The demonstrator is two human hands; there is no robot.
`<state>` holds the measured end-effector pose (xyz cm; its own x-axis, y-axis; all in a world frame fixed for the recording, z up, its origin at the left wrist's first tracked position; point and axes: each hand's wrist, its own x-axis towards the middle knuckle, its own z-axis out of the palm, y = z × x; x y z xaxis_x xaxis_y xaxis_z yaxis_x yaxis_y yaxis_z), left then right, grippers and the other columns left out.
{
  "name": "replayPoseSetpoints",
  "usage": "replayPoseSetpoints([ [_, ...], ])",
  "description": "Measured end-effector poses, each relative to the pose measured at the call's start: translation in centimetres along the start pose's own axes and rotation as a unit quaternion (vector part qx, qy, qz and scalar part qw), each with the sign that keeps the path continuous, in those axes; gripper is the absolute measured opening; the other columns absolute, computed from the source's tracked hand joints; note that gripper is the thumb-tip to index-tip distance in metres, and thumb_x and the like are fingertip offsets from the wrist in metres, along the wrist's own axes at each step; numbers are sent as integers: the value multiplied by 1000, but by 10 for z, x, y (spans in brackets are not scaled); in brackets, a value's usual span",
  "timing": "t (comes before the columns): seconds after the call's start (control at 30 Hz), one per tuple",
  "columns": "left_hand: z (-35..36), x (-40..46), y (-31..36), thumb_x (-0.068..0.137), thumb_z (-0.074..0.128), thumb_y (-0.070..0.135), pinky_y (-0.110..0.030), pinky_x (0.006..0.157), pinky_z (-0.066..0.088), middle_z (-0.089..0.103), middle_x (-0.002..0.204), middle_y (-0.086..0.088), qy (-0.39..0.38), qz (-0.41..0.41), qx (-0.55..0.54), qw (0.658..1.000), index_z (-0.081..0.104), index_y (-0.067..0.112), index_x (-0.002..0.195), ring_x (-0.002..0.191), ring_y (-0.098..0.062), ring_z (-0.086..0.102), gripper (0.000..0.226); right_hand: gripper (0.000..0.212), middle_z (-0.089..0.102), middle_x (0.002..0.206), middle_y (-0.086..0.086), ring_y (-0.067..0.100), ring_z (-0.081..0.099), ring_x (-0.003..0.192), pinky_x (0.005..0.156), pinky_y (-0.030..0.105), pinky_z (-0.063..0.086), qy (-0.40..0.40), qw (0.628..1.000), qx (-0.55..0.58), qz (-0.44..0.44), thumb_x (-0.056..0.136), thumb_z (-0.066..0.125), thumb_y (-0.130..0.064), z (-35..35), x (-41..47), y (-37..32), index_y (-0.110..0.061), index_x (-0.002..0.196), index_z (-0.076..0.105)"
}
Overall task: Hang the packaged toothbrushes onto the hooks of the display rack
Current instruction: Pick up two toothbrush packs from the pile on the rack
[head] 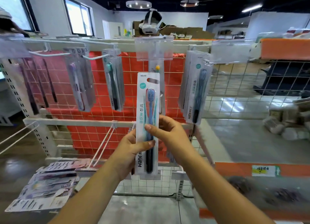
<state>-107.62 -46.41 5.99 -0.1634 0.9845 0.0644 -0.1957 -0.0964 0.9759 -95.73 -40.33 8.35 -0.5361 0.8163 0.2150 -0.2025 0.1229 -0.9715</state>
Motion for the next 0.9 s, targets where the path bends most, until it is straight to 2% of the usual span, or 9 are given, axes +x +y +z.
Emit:
replayPoseSetpoints([
  [0.07,8,3,-2,64,65,7,-42,90,50,71,100,-9,-4,-7,-2,1000,59,13,117,99,-27,65,53,19,70,92,1,9,68,81,69,20,55,10,1000,2,-5,82,65,-2,-4,-1,0,-12,98,65],
  [0.2,22,11,-2,65,66,6,-44,93,48,70,104,-12,-5,-2,4,1000,59,11,117,104,-31,63,53,15,71,88,-1,10,69,80,65,20,53,28,999,-3,-16,84,64,-4,-17,-1,-5,-14,95,67],
  [0.33,30,19,-3,78,64,4,-28,80,55,73,94,-3,-29,12,71,997,63,15,106,94,-19,68,30,13,71,84,-3,6,68,77,67,19,54,50,998,1,-39,86,60,-3,-32,1,-13,-14,91,66],
  [0.4,29,22,-5,84,62,8,-20,73,55,73,89,2,-37,13,142,989,64,18,100,87,-11,68,19,14,69,81,-3,6,66,74,71,21,55,70,996,0,-57,87,58,-1,-40,5,-18,-13,88,64],
  [0.47,24,24,-6,86,62,11,-18,73,53,70,89,2,-48,23,232,971,64,19,95,84,-10,66,12,14,68,80,-3,8,64,73,75,24,54,88,994,-18,-65,88,57,-1,-49,10,-24,-14,87,62],
  [0.57,14,29,-10,87,63,21,-25,81,52,66,96,6,-52,47,416,907,60,30,95,91,-13,62,12,17,69,73,-9,5,65,69,73,28,54,117,991,-15,-65,88,57,-3,-64,15,-33,-19,84,62],
  [0.67,8,30,-10,91,57,31,-31,87,50,61,106,12,-17,57,578,814,58,31,112,97,-8,57,21,13,66,75,-10,-3,64,61,59,17,52,163,984,-25,-64,90,57,-8,-76,17,-41,-20,86,59],
  [0.73,7,30,-9,93,53,34,-34,90,49,59,115,11,-3,66,628,775,54,30,122,103,-10,56,30,8,65,77,-8,-5,63,58,53,12,49,181,981,-18,-67,90,57,-9,-83,18,-43,-16,92,59],
  [0.9,8,29,-9,95,47,34,-32,89,48,59,122,6,-1,88,693,715,50,27,126,110,-16,56,32,6,64,78,0,1,63,60,58,18,55,186,979,-27,-77,92,53,-7,-90,19,-34,-11,92,58],
])
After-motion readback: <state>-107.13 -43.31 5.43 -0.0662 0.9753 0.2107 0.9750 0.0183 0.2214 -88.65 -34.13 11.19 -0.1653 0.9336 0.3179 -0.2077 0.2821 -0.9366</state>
